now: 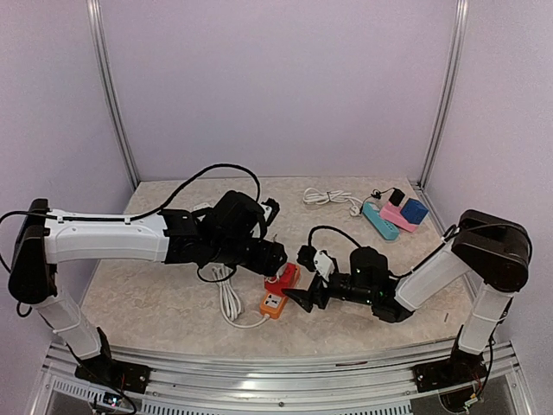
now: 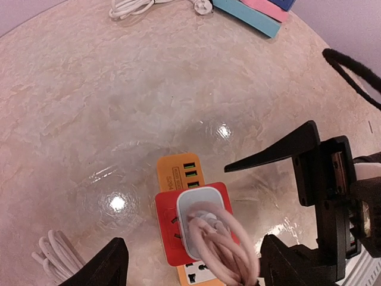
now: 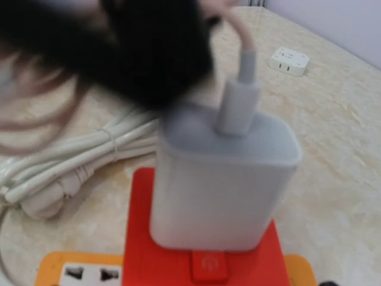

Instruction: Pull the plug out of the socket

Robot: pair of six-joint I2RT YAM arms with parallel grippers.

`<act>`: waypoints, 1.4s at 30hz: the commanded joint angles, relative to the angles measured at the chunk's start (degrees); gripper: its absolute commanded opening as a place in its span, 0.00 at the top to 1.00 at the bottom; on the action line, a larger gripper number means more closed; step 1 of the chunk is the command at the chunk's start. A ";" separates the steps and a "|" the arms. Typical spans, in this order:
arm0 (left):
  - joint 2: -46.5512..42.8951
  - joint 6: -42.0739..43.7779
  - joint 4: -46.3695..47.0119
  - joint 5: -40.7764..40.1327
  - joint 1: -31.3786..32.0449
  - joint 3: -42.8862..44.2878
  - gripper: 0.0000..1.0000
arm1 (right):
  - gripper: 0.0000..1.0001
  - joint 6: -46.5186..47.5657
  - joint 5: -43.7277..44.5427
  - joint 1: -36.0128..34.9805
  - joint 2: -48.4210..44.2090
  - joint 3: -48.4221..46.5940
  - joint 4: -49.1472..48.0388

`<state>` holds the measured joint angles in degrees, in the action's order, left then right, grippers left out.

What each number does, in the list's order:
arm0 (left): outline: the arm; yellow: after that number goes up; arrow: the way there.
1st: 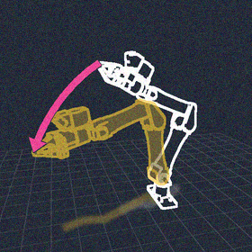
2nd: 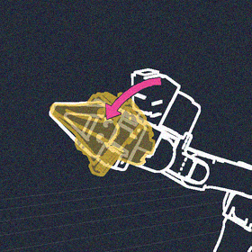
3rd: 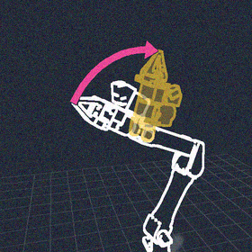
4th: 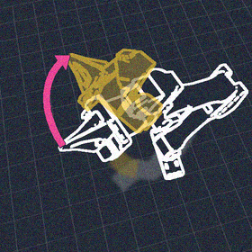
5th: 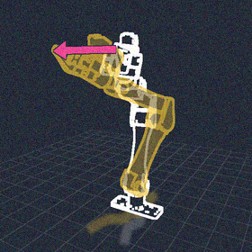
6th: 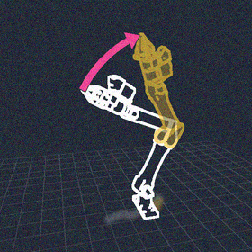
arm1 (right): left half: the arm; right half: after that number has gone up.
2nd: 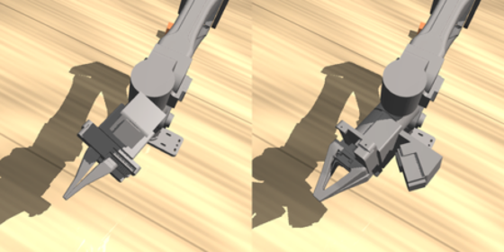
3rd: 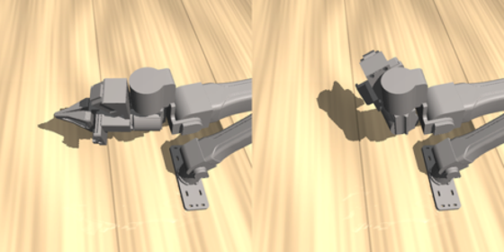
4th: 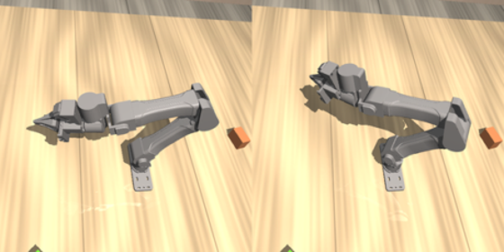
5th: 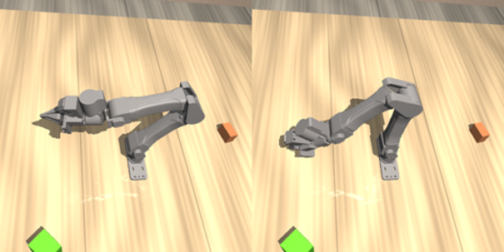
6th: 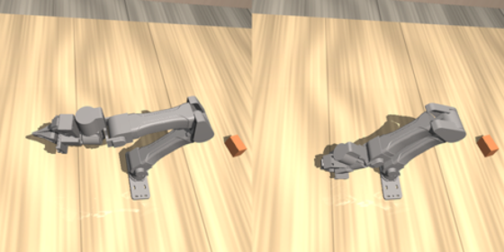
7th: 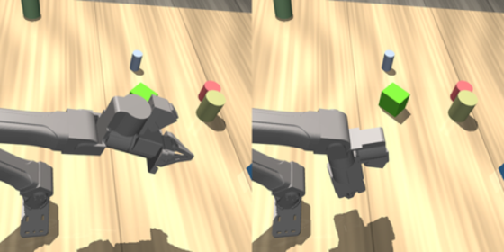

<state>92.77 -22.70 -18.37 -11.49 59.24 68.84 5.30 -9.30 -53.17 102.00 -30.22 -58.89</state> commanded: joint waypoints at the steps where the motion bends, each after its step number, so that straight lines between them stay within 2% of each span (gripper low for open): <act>1: 3.28 -0.03 -2.03 -0.70 0.18 1.23 0.29 | 0.08 0.41 -1.42 0.40 1.54 -1.88 -0.88; 7: 4.32 -0.24 -2.13 -0.08 -0.58 0.82 0.41 | 0.10 0.12 -2.53 1.20 3.37 -2.77 -1.34; 21: 5.48 0.55 1.11 2.52 -0.79 0.41 0.53 | 0.13 -0.51 -5.75 2.74 7.28 -5.40 -1.71; 26: 5.20 0.64 1.30 2.70 -0.73 0.32 0.60 | 0.18 -0.20 -6.87 2.83 8.70 -7.40 -0.22; 28: 4.78 0.68 1.40 2.63 -0.79 0.09 0.66 | 0.21 -0.20 -7.19 2.93 9.23 -7.53 -0.11; 32: 3.47 0.89 2.29 2.85 -0.80 -0.27 0.80 | 0.32 -0.37 -7.97 3.40 9.93 -7.47 0.16; 35: 2.41 1.12 3.13 3.24 -0.72 -0.56 0.87 | 0.44 -0.55 -8.30 3.74 10.45 -7.49 0.17; 42: 0.04 1.37 4.20 3.79 -0.71 -0.77 0.93 | 0.68 -0.42 -8.93 3.99 11.51 -7.91 1.26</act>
<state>96.71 -22.26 -16.91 -8.78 58.57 68.31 4.27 -17.47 -49.74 111.20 -37.67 -60.45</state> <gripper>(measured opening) 0.289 0.614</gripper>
